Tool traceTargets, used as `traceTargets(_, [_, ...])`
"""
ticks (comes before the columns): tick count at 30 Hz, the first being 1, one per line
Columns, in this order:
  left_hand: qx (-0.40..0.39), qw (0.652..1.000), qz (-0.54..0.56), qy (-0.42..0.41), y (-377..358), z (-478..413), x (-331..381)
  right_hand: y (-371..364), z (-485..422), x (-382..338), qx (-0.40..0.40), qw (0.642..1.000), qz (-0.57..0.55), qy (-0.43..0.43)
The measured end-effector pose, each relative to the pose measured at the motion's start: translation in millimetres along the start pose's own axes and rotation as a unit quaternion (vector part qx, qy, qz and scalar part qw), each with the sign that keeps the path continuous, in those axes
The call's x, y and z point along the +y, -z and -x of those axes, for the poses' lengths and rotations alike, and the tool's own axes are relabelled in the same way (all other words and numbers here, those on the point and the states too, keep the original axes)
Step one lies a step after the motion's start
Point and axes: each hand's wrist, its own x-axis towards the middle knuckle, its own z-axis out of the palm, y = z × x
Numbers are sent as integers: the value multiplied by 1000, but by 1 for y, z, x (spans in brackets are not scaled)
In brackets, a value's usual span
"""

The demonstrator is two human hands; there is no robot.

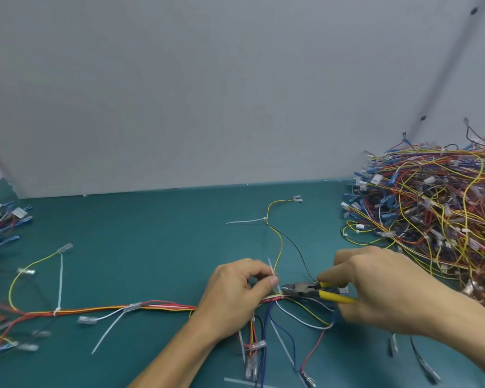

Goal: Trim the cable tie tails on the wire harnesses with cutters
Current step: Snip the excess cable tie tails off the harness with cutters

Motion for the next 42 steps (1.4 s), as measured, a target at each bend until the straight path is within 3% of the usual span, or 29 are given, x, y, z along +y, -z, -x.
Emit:
traceTargets(13, [1,1000,-8,-5,2,0,3,0,-3,2,-14,1000,3,20])
traceTargets(29, [11,1000,0,-11,0,0,5,-9,-10,9,-10,994,87,67])
traceTargets(34, [33,994,102,32,6,-4,4,-12,-7,8,-1,997,69,44])
traceTargets(37, [85,973,210,51,18,-7,6,-2,-4,9,34,998,41,14])
traceTargets(39, [116,940,316,51,29,-9,10,10,-1,10,71,997,29,-3])
traceTargets(42, [101,866,487,50,46,-10,13,25,5,2,115,993,13,-5])
